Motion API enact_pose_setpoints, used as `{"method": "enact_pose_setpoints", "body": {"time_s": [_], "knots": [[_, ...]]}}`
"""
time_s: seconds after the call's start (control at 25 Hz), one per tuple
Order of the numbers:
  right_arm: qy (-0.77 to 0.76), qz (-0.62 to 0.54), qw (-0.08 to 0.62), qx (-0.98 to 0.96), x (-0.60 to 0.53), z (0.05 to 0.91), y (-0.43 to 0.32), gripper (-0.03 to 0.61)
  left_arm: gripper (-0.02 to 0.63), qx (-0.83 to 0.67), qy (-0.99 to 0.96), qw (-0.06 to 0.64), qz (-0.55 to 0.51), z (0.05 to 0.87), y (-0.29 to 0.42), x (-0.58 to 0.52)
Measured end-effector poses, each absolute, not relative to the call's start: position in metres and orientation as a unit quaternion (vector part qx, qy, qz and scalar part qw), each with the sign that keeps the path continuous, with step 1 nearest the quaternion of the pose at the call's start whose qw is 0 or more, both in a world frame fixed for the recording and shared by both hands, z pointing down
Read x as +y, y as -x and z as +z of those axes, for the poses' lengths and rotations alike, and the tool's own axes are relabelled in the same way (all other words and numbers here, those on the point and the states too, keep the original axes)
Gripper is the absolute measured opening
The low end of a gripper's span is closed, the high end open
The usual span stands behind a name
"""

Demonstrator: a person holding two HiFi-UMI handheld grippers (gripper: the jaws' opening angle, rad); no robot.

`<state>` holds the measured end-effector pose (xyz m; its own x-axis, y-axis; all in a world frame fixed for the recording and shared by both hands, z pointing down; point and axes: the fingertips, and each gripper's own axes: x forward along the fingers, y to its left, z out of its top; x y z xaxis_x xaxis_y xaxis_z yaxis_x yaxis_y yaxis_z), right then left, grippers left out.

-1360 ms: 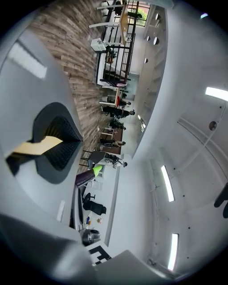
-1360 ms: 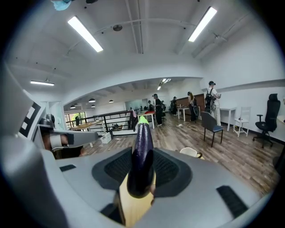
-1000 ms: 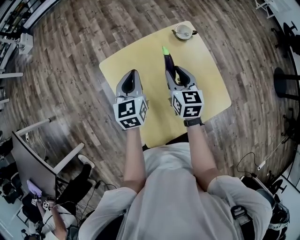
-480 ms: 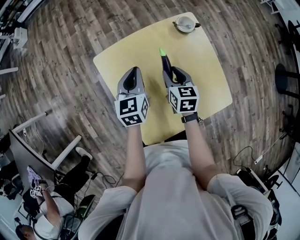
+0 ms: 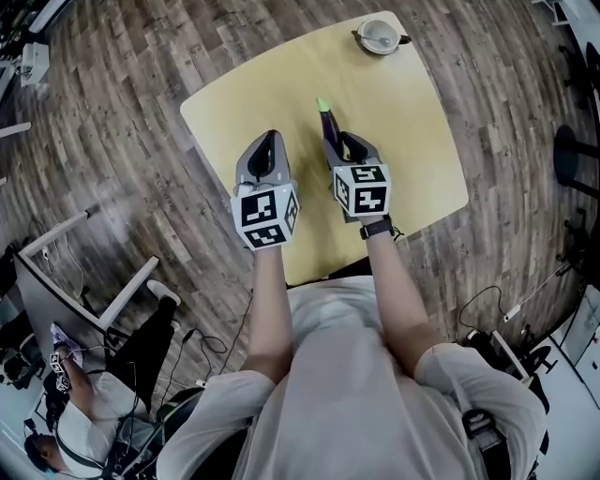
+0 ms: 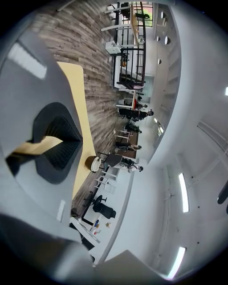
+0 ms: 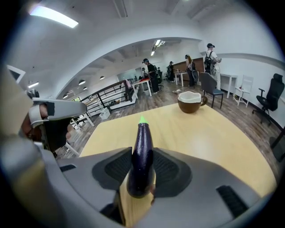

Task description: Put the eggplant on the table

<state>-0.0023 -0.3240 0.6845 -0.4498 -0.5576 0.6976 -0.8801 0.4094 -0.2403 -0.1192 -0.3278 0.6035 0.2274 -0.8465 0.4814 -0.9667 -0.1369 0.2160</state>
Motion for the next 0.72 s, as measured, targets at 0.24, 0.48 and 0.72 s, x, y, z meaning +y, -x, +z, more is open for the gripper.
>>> {"method": "enact_pose_setpoints", "body": {"time_s": [0.24, 0.48, 0.72], "knots": [[-0.446, 0.316, 0.283, -0.788, -0.321, 0.704, 0.005, 0.150, 0.006, -0.611, -0.739, 0.254, 0.125, 0.612, 0.121, -0.328], [-0.444, 0.320, 0.291, -0.785, -0.322, 0.718, 0.007, 0.150, 0.006, -0.611, -0.737, 0.259, 0.129, 0.618, 0.123, -0.323], [-0.451, 0.320, 0.296, -0.779, -0.324, 0.720, 0.008, 0.150, 0.006, -0.612, -0.736, 0.258, 0.129, 0.616, 0.125, -0.319]]}}
